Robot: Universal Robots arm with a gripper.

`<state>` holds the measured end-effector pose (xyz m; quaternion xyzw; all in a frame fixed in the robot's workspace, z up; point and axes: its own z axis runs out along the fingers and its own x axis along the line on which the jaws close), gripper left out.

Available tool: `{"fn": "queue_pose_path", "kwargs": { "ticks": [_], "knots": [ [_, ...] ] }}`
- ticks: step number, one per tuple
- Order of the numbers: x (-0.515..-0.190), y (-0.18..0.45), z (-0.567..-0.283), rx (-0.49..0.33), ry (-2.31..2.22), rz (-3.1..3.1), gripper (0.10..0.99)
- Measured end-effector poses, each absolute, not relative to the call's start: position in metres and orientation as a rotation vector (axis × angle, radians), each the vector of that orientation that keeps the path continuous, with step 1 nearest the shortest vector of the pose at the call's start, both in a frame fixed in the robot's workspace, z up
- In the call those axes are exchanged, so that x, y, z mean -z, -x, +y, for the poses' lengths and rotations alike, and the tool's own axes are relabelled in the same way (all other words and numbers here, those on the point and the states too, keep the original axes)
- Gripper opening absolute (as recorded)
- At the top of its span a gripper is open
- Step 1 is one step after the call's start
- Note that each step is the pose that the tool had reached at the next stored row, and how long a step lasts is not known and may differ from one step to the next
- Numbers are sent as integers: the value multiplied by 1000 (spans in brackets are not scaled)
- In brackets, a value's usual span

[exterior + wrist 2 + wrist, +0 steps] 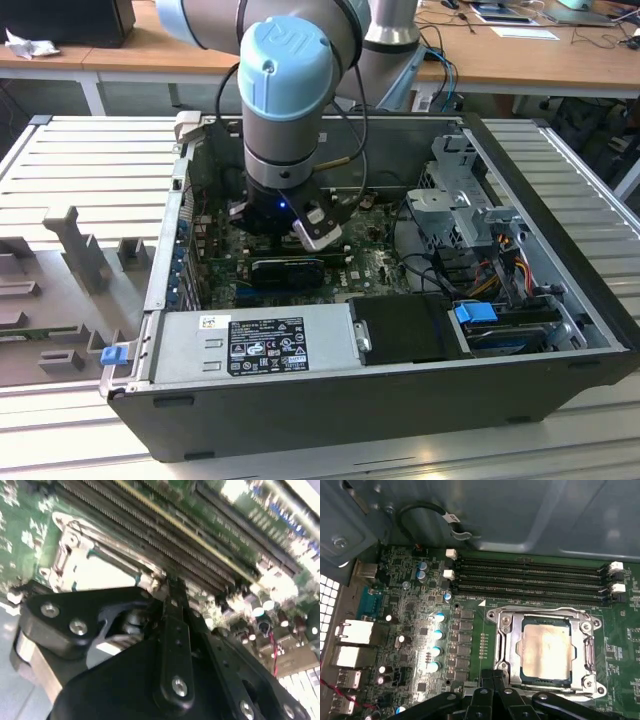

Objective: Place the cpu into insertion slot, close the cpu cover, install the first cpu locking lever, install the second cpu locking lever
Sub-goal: 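Install the second cpu locking lever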

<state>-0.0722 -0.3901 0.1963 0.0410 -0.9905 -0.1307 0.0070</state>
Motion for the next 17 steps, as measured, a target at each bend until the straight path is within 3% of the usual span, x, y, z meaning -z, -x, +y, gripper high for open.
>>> {"fn": "queue_pose_path", "kwargs": {
  "ticks": [17],
  "knots": [
    [-228, 73, -390, 422, -128, -3093, 106]
  ]
}}
